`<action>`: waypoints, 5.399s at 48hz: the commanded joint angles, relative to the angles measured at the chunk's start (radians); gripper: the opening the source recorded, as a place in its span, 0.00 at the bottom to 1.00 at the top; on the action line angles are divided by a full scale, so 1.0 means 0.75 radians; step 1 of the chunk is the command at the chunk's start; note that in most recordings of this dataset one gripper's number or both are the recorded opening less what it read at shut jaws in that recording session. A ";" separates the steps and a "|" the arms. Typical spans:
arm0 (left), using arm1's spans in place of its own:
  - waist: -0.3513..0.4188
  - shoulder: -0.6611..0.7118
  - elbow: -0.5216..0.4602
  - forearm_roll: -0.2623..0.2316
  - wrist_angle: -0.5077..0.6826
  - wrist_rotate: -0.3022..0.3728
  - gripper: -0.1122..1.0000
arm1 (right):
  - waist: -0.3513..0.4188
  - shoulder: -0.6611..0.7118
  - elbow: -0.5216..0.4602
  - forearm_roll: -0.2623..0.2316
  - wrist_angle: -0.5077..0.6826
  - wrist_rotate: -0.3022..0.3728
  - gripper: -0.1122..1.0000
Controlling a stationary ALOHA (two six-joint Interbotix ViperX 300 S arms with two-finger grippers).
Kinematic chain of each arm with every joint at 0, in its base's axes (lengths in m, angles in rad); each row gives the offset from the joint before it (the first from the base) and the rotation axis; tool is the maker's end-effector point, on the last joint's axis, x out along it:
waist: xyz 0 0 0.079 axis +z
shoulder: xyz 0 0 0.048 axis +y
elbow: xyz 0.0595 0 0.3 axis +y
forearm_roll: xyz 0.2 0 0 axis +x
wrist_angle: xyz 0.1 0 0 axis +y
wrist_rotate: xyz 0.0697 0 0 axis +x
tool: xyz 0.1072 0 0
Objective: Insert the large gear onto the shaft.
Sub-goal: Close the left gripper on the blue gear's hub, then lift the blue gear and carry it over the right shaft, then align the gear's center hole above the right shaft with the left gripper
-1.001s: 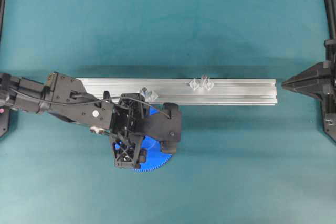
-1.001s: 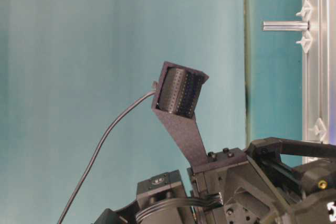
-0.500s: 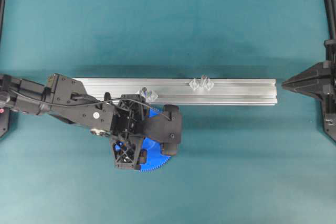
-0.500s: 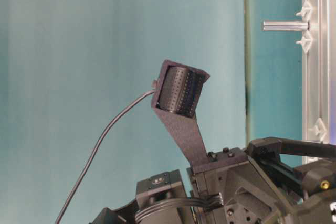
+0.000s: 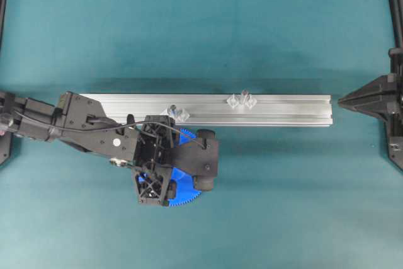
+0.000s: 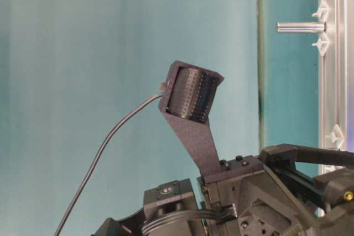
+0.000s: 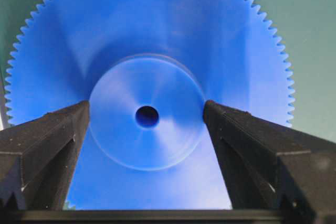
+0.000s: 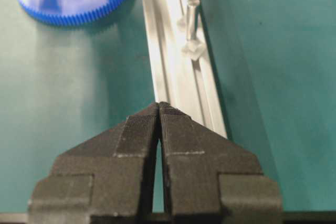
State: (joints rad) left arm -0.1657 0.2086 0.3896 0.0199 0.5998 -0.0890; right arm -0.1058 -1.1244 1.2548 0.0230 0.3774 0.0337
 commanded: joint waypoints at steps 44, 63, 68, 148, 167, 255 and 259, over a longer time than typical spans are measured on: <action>-0.016 0.031 0.027 -0.004 -0.012 -0.010 0.92 | 0.000 0.006 -0.010 0.004 -0.010 0.012 0.18; -0.016 0.033 -0.006 -0.002 -0.016 0.002 0.81 | 0.008 0.002 -0.012 0.004 -0.010 0.012 0.18; -0.016 0.033 -0.012 -0.002 -0.018 0.012 0.81 | 0.008 -0.004 -0.010 0.004 -0.010 0.012 0.18; 0.337 -0.002 -0.552 0.002 0.067 0.755 0.81 | 0.008 -0.047 0.004 0.004 0.008 0.012 0.18; 0.356 0.135 -0.628 0.002 -0.090 0.747 0.81 | 0.008 -0.063 0.010 0.002 0.008 0.012 0.18; 0.395 0.198 -0.620 0.002 0.327 0.759 0.81 | 0.008 -0.065 0.025 0.004 -0.020 0.014 0.18; 0.397 0.205 -0.632 0.002 0.327 0.759 0.81 | 0.008 -0.065 0.027 0.004 -0.022 0.014 0.18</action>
State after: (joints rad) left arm 0.1227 0.3666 -0.0767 0.0199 0.8268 0.4786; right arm -0.0997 -1.1796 1.2855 0.0245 0.3712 0.0353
